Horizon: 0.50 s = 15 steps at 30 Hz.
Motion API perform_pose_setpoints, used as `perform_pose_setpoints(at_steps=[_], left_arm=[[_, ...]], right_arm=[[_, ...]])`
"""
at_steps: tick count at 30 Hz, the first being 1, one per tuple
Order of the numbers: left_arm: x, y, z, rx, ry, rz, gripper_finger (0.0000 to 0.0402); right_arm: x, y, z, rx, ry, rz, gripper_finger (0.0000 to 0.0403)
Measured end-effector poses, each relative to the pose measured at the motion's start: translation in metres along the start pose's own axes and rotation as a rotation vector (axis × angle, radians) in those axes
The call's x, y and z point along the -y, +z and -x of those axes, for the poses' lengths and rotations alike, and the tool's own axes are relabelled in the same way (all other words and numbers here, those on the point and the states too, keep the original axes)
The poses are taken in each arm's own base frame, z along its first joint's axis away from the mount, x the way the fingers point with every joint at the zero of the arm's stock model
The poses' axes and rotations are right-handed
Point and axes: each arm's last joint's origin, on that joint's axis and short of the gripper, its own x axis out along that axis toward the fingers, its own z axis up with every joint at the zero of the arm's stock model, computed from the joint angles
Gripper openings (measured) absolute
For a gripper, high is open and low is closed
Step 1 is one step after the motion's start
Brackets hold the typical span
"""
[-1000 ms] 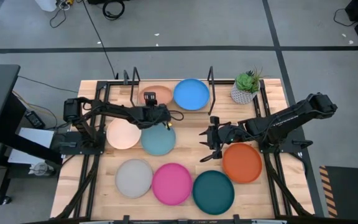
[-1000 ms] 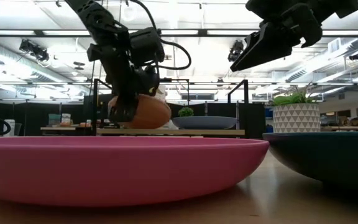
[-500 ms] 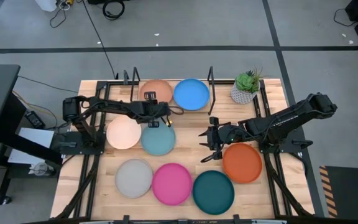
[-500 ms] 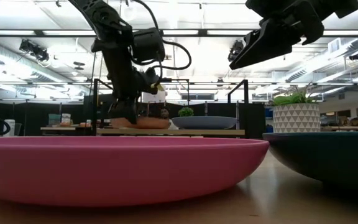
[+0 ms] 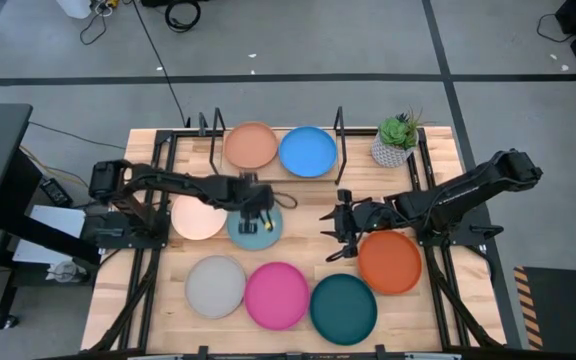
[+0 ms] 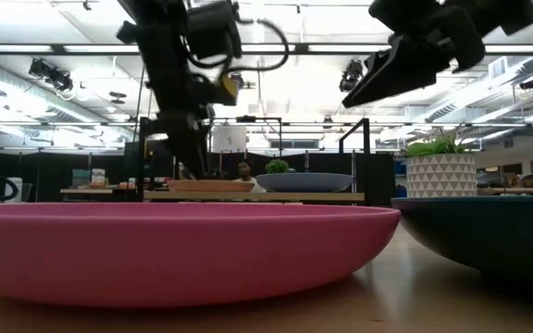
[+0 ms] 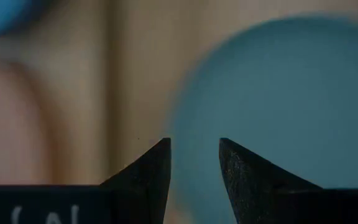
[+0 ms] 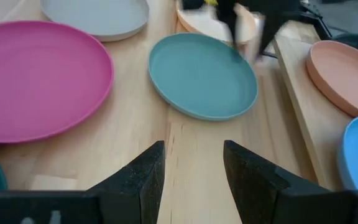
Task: Place and stack plates onto a shelf
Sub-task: Stack the light blue plate on top of the brown plate on the shelf
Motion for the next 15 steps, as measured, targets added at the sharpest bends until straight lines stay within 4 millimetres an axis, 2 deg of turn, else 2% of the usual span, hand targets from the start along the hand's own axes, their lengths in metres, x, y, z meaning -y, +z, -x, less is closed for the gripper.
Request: perform_pose_setpoints(at_steps=[4,11,15], left_arm=[[0.029,0.002,0.008,0.023,-0.184,-0.001,0.0144],[0.072,-0.007,0.023,-0.041,-0.243,-0.140,0.0144],[0.086,-0.010,0.028,-0.055,-0.242,-0.126,0.0144]], right_arm=[[-0.002,-0.012,-0.004,0.073,-0.027,0.010,0.0170],[-0.002,-0.027,-0.006,0.129,-0.045,0.010,0.0170],[-0.004,-0.035,-0.005,0.187,-0.046,-0.003,0.0170]])
